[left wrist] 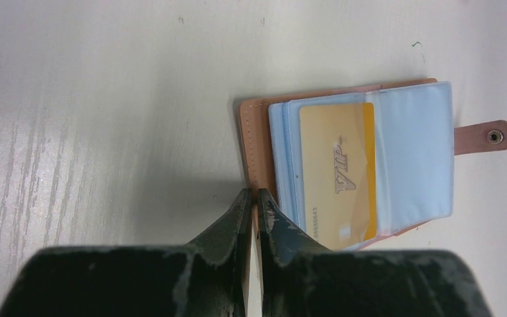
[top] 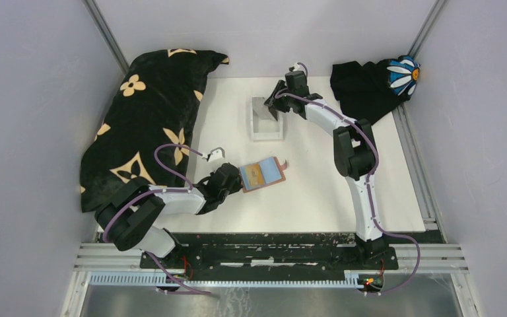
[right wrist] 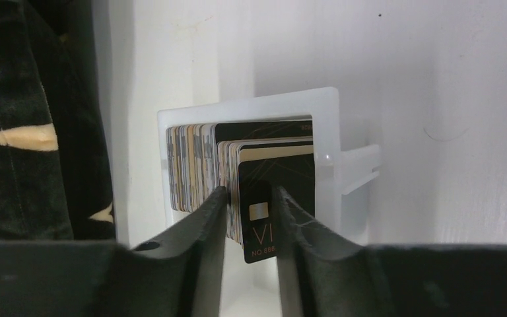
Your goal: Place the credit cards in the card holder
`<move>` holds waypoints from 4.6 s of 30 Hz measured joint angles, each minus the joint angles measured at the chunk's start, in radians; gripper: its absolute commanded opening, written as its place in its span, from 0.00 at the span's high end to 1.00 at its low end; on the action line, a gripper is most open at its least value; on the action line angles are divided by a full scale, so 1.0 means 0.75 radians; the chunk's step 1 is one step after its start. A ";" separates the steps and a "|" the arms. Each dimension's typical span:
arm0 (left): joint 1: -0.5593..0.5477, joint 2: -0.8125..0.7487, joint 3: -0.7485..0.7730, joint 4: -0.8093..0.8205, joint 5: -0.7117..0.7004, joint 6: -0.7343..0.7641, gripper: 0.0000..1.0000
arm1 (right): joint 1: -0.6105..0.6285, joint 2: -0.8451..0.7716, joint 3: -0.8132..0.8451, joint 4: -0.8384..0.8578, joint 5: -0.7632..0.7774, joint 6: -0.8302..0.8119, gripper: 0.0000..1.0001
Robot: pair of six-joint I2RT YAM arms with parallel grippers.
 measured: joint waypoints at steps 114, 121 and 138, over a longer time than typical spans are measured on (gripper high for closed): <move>0.000 -0.011 -0.057 0.101 0.058 0.000 0.86 | 0.061 -0.085 0.050 -0.250 0.019 -0.105 0.71; 0.000 -0.012 -0.058 0.104 0.059 0.000 0.86 | 0.066 -0.085 0.050 -0.252 0.017 -0.100 0.52; 0.000 -0.012 -0.060 0.105 0.059 0.000 0.86 | 0.211 -0.085 0.043 -0.377 0.182 -0.347 0.52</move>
